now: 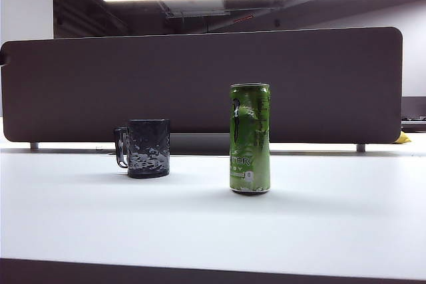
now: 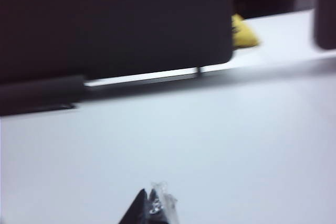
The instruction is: Pick up the metal can, pour some water into the cup, then place the can back on the table.
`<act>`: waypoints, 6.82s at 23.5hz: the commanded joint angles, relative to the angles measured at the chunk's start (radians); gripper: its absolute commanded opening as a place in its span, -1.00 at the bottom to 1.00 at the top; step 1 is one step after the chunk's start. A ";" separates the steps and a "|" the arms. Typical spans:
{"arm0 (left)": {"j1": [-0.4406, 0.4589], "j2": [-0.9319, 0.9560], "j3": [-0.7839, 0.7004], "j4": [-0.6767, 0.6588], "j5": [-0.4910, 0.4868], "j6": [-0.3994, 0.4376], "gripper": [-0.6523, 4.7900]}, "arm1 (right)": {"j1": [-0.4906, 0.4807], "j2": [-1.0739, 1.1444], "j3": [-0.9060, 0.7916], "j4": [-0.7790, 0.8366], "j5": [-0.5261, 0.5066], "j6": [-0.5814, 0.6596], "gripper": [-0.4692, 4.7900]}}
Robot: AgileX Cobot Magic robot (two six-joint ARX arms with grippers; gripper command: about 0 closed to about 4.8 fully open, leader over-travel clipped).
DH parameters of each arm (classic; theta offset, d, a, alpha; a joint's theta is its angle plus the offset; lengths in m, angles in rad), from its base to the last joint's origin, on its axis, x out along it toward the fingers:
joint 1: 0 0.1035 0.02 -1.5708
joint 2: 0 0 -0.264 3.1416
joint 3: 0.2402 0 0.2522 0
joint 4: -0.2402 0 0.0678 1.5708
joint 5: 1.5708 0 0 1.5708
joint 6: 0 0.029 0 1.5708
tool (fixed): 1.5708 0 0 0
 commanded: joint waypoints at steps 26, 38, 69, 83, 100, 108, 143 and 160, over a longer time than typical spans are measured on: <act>-0.025 0.001 0.001 0.009 0.229 -0.003 -0.78 | 0.723 0.909 0.174 0.751 0.285 -0.088 1.00; -0.025 0.001 0.001 0.010 0.221 -0.003 -0.78 | 0.723 1.642 0.465 1.099 0.207 -0.032 1.00; -0.025 0.001 0.001 0.009 0.222 -0.003 -0.78 | 0.694 1.793 0.606 1.091 0.259 -0.009 1.00; -0.025 0.001 0.001 0.009 0.222 -0.003 -0.78 | 0.693 1.793 0.606 1.045 0.259 -0.009 1.00; -0.025 0.001 0.001 0.009 0.222 -0.003 -0.78 | 0.693 1.793 0.606 1.045 0.259 -0.009 0.61; -0.025 0.001 0.001 0.009 0.222 -0.003 -0.78 | 0.693 1.793 0.606 1.045 0.259 -0.009 0.52; -0.025 0.001 0.001 0.009 0.222 -0.003 -0.78 | 0.692 1.793 0.606 1.146 0.259 -0.037 0.11; -0.025 0.001 0.001 0.009 0.222 -0.003 -0.78 | 0.687 1.793 0.620 1.177 0.259 -0.134 0.12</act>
